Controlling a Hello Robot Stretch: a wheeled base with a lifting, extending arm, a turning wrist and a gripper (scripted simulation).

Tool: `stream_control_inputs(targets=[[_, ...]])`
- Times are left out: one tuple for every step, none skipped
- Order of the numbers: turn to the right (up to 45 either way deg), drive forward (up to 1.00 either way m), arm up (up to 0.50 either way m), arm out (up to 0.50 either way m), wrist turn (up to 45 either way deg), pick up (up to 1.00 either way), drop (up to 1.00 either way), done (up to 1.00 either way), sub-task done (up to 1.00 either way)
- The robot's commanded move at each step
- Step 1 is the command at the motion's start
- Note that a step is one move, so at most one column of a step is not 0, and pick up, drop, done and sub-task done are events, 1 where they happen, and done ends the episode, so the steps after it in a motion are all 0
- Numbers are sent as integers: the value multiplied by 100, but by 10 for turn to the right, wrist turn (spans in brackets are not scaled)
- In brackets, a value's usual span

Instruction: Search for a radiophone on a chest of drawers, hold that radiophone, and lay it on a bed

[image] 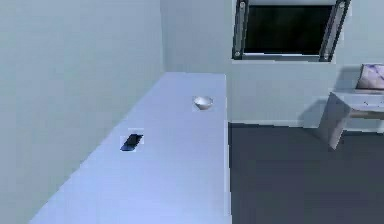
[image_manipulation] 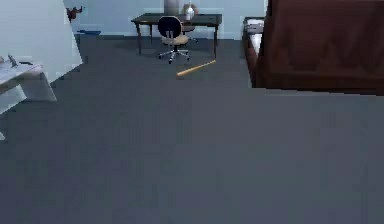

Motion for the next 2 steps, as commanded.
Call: stream_control_inputs(targets=[[450,0,0,0,0,0,0,0,0],[270,0,0,0,0,0,0,0,0]])
